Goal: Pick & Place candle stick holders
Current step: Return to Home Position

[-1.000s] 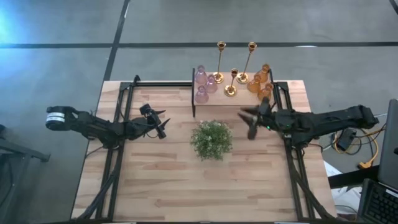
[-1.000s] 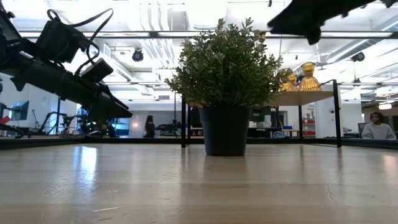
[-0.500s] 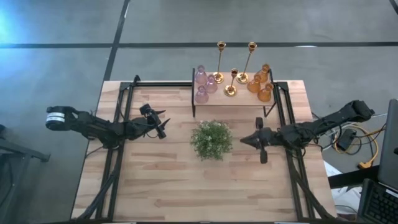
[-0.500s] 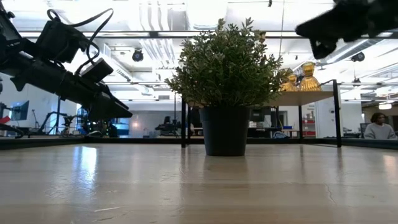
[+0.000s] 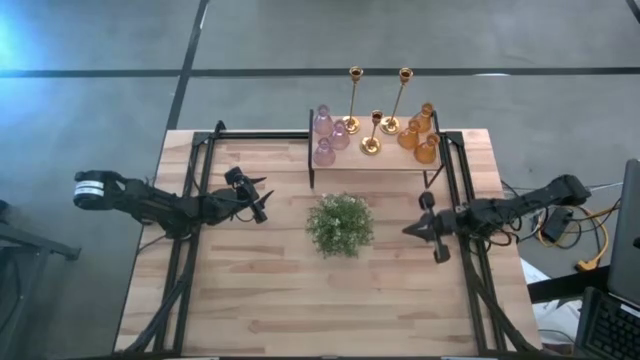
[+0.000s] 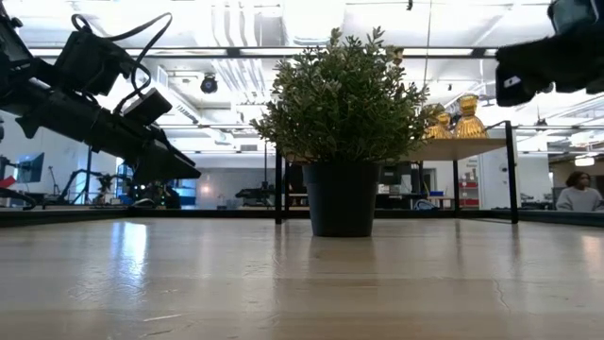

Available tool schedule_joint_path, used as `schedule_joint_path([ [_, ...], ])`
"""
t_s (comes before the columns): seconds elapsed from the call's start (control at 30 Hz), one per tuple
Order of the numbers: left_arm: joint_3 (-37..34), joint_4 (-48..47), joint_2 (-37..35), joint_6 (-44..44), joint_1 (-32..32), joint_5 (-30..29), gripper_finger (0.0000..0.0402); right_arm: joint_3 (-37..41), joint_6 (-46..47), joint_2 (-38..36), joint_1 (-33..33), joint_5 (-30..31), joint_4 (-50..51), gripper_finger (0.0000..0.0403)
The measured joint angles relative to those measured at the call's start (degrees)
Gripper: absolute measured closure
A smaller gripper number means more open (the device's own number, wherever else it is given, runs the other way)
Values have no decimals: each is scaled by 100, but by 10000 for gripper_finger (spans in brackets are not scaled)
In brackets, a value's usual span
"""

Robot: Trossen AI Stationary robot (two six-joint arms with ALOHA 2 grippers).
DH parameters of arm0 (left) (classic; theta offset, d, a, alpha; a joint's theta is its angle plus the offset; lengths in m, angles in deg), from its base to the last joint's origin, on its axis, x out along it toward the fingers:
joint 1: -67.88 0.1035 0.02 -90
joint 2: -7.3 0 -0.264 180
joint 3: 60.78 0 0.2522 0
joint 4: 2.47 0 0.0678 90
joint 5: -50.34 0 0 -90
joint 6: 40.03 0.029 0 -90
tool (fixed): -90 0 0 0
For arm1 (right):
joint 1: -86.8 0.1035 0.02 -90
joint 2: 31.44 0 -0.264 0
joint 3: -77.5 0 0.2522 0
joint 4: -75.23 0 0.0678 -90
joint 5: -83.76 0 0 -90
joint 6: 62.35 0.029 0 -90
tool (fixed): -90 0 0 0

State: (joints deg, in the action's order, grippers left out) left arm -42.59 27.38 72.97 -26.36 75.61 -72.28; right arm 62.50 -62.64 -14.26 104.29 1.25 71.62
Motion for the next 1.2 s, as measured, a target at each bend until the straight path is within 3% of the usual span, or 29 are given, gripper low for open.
schedule_joint_path([
  [0.3,0,0,0,2,0,0,179,73,-210,-965,-746,-434,846,395],
  [0.57,0,0,0,2,4,-1,179,73,-62,-1300,-945,1240,1097,394],
  [0.7,0,0,0,2,4,-1,179,73,342,-1255,-945,1260,1099,394],
  [1.0,-2,-29,-27,1,4,7,179,73,136,-1216,-943,1259,1119,394],
  [1.2,-335,-394,-1229,0,-2,11,179,72,155,-1208,-942,1256,1117,394],
])
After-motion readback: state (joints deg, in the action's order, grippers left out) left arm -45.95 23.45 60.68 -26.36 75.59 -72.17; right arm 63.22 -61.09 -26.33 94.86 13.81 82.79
